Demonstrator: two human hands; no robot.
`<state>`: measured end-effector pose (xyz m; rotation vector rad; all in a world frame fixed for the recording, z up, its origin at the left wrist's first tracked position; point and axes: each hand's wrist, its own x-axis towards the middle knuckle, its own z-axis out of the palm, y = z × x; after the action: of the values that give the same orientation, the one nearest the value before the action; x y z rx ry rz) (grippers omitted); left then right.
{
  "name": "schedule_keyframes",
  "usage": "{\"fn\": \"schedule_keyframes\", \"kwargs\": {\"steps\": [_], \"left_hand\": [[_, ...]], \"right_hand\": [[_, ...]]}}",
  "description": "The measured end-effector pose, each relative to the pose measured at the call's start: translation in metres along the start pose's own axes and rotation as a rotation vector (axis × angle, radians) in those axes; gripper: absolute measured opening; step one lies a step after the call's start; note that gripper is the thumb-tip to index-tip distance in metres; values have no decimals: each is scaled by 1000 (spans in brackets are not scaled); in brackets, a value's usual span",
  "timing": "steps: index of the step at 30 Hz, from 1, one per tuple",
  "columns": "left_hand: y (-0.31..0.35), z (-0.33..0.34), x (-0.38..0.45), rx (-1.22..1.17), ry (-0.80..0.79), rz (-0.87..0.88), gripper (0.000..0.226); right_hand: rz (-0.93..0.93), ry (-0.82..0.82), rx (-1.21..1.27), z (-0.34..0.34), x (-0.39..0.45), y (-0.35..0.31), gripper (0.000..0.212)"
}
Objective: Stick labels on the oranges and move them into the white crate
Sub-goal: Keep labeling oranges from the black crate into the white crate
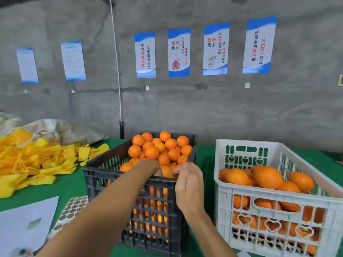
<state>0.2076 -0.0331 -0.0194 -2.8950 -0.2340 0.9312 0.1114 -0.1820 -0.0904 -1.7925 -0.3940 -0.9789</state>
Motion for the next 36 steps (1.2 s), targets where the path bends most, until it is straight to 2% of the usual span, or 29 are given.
{"fn": "schedule_keyframes", "kwargs": {"steps": [2,4,6,9,11,14,18,21,25,31,34,36], "left_hand": [[-2,-1,2,16,10,36,51],[-2,0,3,2,111,93,53],[1,3,-7,-177,329,216,57],[10,10,-37,-467,824,457,59],[17,19,-61,-591,1073,600,66],[38,45,-94,-712,1213,759,69],[69,93,-111,-698,1311,904,68],[88,124,-102,-658,1300,970,62],[114,175,-72,-690,1060,967,57],[120,254,-11,-870,582,647,62],[109,274,-3,-1129,439,675,61],[103,281,-4,-1122,461,737,59]], "right_hand": [[6,9,10,6,0,-3,50],[-15,12,19,8,-2,-1,48],[-10,-30,59,1,-1,2,44],[81,-114,116,-13,3,-5,38],[166,-64,135,-31,8,-11,35],[212,-12,207,-60,12,-16,44],[166,-10,179,-102,-8,-11,27],[164,-5,140,-127,-36,8,22],[242,-79,93,-145,-79,43,20],[450,-514,-33,-158,-145,93,24],[354,-747,-129,-164,-168,108,26],[280,-853,-210,-167,-169,110,29]]}}
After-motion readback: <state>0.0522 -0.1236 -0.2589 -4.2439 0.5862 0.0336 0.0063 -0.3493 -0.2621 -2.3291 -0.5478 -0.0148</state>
